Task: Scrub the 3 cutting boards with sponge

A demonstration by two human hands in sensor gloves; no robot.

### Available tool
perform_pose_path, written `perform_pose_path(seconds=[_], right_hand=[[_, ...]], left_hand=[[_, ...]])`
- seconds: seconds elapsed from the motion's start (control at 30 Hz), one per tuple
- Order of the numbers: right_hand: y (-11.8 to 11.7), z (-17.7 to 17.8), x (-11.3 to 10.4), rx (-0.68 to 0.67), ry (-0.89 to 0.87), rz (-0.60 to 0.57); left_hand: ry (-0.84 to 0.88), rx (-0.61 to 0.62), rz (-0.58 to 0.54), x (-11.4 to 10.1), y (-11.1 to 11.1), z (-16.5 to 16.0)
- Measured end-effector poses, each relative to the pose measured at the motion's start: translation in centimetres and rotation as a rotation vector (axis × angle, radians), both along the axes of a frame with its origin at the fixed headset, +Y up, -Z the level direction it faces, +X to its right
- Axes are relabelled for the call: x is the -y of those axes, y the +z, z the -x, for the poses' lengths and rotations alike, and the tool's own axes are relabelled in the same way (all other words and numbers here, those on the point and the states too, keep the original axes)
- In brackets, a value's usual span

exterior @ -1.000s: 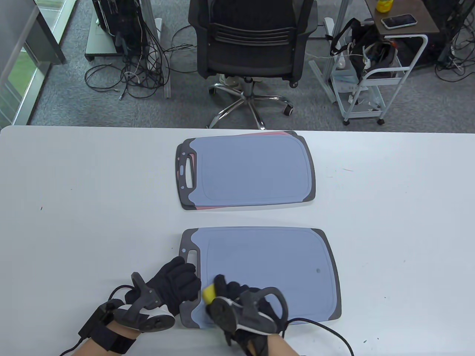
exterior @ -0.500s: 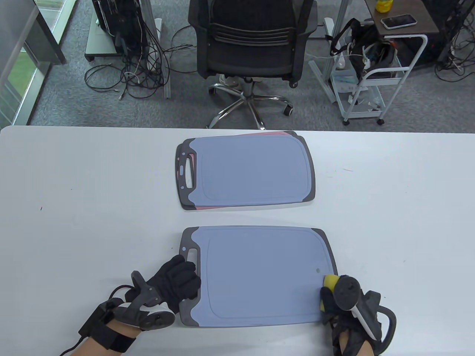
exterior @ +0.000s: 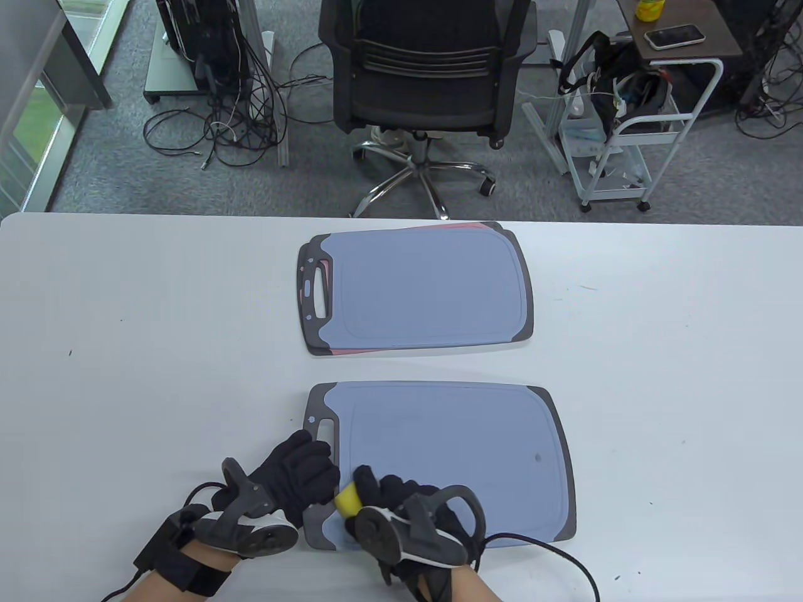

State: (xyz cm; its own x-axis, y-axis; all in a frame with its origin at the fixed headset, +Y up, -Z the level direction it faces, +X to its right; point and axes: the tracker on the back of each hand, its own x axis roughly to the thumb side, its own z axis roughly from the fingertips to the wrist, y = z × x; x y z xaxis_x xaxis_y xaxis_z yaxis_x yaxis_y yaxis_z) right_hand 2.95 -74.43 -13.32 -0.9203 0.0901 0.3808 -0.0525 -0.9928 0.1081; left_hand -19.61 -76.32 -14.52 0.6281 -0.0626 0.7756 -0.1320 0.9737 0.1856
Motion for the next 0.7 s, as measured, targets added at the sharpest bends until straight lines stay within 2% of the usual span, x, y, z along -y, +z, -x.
perform_pose_path(seconds=[0.03,0.1,0.13,0.17,0.27,0.3,0.37,0.4,0.43,0.5,0.57,0.63,0.7], right_hand=[[-0.3,-1.9,0.3,0.050,0.023,0.017],[-1.1,-8.7,1.3,0.258,0.064,0.045],[-1.2,-10.2,1.6,0.312,0.066,0.059],[-1.3,-14.5,2.3,0.469,0.056,0.098],[-0.9,-20.0,3.2,0.701,0.059,0.142],[-0.8,-19.9,3.3,0.683,0.013,0.132],[-1.0,-17.7,3.0,0.625,0.048,0.084],[-1.4,-15.3,2.6,0.501,0.058,0.086],[-1.5,-13.5,2.3,0.441,0.051,0.075],[-1.4,-7.9,1.4,0.229,0.025,0.083],[-0.6,-1.6,0.4,0.016,0.061,0.004],[0.4,2.7,-0.3,-0.151,0.070,-0.014],[1.0,4.5,-0.5,-0.185,0.055,-0.038]], left_hand=[[-0.001,-0.001,0.001,0.0,0.0,0.0],[-0.005,-0.002,0.003,0.0,-0.1,0.0],[-0.005,-0.002,0.003,0.0,-0.1,0.0],[-0.005,-0.003,0.004,0.0,-0.1,0.0],[-0.005,-0.004,0.004,0.0,-0.1,-0.1],[-0.006,-0.004,0.004,0.0,-0.1,-0.1],[-0.007,-0.005,0.002,0.0,-0.1,0.0],[-0.007,-0.005,0.001,0.0,-0.1,0.0],[-0.007,-0.004,0.001,0.0,-0.1,-0.1],[-0.007,-0.004,0.002,0.0,-0.1,0.0],[-0.008,-0.003,0.003,0.0,-0.1,0.0],[-0.008,-0.002,0.004,0.0,-0.1,-0.1],[-0.007,-0.002,0.004,0.0,-0.1,-0.1]])
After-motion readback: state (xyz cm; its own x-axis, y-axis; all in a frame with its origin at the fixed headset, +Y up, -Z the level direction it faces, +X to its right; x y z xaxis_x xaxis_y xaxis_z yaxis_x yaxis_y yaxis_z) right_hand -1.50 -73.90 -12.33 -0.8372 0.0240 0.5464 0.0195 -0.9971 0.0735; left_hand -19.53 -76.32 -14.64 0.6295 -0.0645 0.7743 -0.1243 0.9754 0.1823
